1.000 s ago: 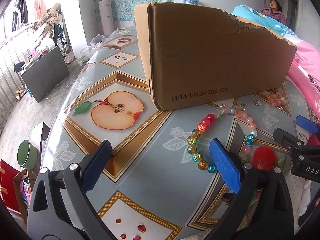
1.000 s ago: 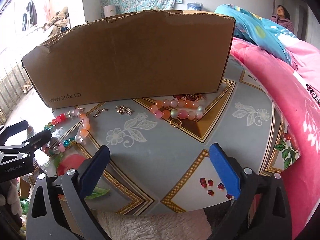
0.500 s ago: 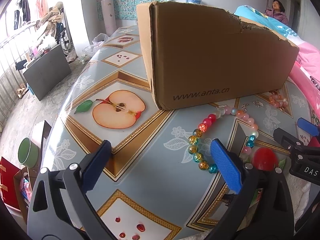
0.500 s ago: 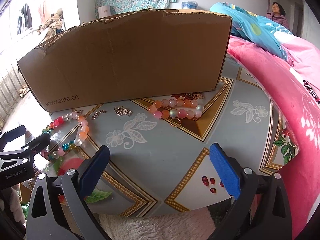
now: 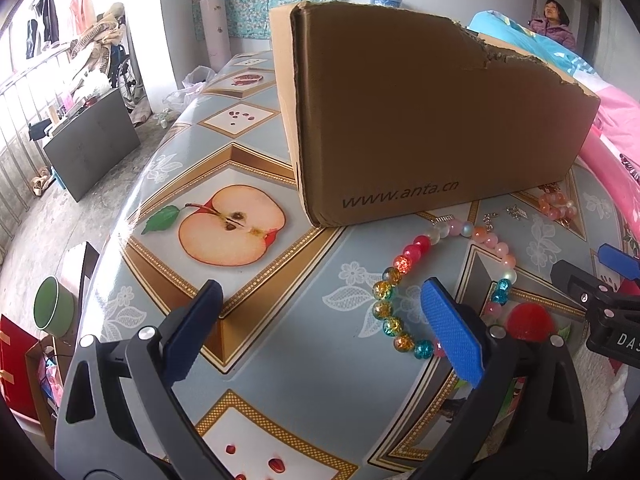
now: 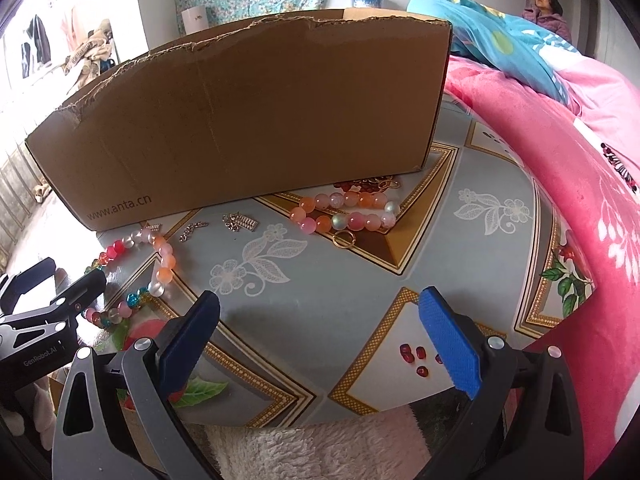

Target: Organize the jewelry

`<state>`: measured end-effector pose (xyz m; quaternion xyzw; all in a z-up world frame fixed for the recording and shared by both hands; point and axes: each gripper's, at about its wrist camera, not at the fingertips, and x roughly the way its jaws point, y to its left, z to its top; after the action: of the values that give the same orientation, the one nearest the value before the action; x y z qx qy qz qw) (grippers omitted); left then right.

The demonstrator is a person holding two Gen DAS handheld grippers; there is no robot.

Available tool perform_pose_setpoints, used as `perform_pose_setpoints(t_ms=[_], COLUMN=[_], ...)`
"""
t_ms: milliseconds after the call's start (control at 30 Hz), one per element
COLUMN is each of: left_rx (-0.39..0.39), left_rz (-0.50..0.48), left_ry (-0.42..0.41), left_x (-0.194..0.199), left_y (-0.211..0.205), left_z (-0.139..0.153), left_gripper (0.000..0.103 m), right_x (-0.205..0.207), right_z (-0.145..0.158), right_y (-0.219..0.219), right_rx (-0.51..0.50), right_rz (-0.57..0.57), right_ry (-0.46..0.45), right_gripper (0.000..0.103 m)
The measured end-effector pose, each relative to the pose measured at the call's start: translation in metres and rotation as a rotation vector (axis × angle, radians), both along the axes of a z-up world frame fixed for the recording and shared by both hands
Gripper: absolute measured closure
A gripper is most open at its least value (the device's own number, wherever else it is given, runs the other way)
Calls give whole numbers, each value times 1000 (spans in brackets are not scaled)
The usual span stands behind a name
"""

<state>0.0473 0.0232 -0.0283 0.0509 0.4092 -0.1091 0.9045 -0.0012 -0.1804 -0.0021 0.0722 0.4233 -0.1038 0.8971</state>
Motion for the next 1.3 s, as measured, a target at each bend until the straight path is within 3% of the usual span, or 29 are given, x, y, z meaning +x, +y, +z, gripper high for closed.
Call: perform_pose_setpoints(t_ms=[200, 367, 833, 1100, 1300], left_rx=[1, 3, 13, 39, 54], left_rz=[-3, -7, -57, -92, -90], left_ry=[5, 12, 48, 39, 51], left_x=[2, 3, 9, 6, 6], left_y=[-1, -1, 0, 3, 1], left_z=[0, 0, 1, 0, 1], left_gripper=[7, 7, 7, 7, 7], right_x=[-7, -13, -4, 6, 0], right_z=[8, 17, 60, 76, 70], right_y=[-4, 8, 53, 50, 47], right_rx=[16, -19, -203, -103, 12], right_rz=[-47, -19, 245, 364, 385], right_ry=[-48, -88, -271, -268, -236], right_gripper=[6, 6, 6, 6, 6])
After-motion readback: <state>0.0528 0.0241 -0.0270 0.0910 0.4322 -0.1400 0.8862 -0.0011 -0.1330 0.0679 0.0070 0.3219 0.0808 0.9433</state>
